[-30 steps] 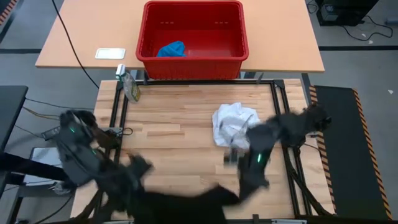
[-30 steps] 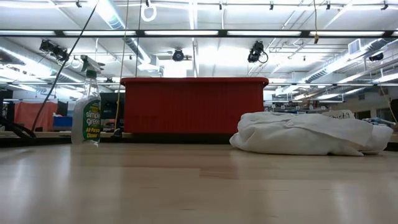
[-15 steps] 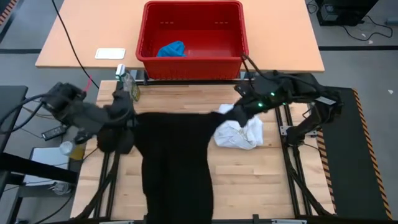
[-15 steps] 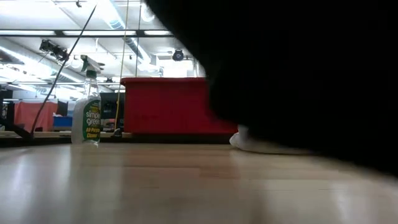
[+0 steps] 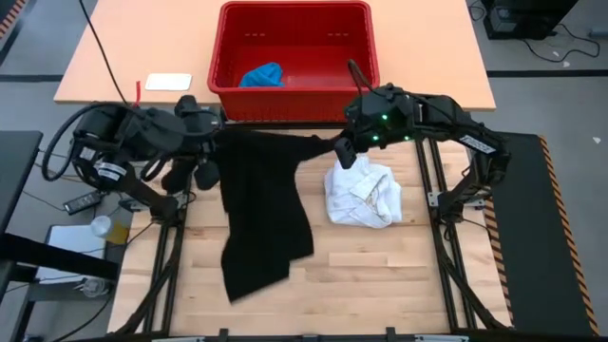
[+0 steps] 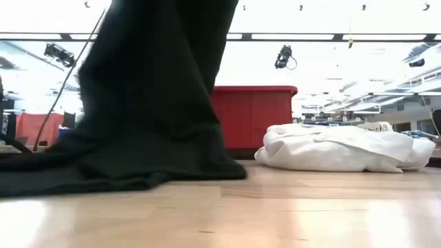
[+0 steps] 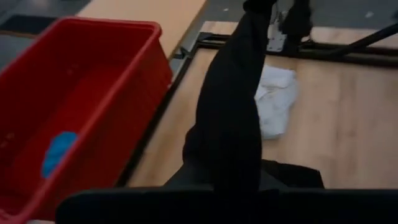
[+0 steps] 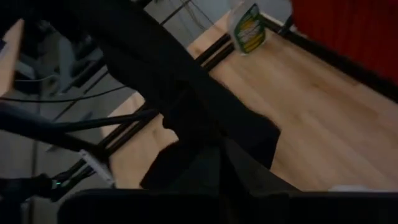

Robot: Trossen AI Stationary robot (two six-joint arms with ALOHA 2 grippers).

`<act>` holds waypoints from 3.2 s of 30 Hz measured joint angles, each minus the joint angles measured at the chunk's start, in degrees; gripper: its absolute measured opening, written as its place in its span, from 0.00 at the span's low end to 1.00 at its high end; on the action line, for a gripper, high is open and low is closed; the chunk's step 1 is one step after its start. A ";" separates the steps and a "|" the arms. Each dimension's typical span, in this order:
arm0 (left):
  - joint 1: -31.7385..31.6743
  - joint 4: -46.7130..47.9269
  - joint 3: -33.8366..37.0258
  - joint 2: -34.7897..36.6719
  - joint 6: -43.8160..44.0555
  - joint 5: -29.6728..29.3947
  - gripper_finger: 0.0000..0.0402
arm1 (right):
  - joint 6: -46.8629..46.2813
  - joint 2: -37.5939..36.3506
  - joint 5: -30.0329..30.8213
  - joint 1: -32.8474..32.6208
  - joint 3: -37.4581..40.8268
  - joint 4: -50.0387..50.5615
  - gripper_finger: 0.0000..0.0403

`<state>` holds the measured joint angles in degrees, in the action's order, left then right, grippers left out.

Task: Fold laundry
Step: Fold the black shirt

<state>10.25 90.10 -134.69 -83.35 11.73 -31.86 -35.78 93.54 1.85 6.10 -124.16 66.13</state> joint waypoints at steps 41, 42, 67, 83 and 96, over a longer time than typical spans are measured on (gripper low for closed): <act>-0.15 -12.45 60.65 18.94 3.12 18.08 0.00 | 21.51 10.66 -0.38 -4.42 28.15 -12.13 0.02; 0.45 -14.36 61.66 18.70 3.12 18.27 0.00 | 22.26 10.60 -0.89 -4.74 29.00 -12.32 0.02; 16.99 -57.34 82.77 17.73 32.56 39.12 0.29 | 27.00 11.33 -21.16 -18.40 31.85 -2.07 0.34; 22.65 -73.67 82.68 19.21 50.97 38.82 0.76 | 26.78 6.51 -19.55 -11.86 31.74 -3.26 0.52; 24.66 -52.78 82.62 17.87 55.77 32.63 0.76 | 31.04 6.52 -20.37 -8.90 31.69 -6.71 0.52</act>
<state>34.91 37.33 -52.07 -65.48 67.50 0.77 -4.74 100.06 -18.52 -2.81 -92.47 59.42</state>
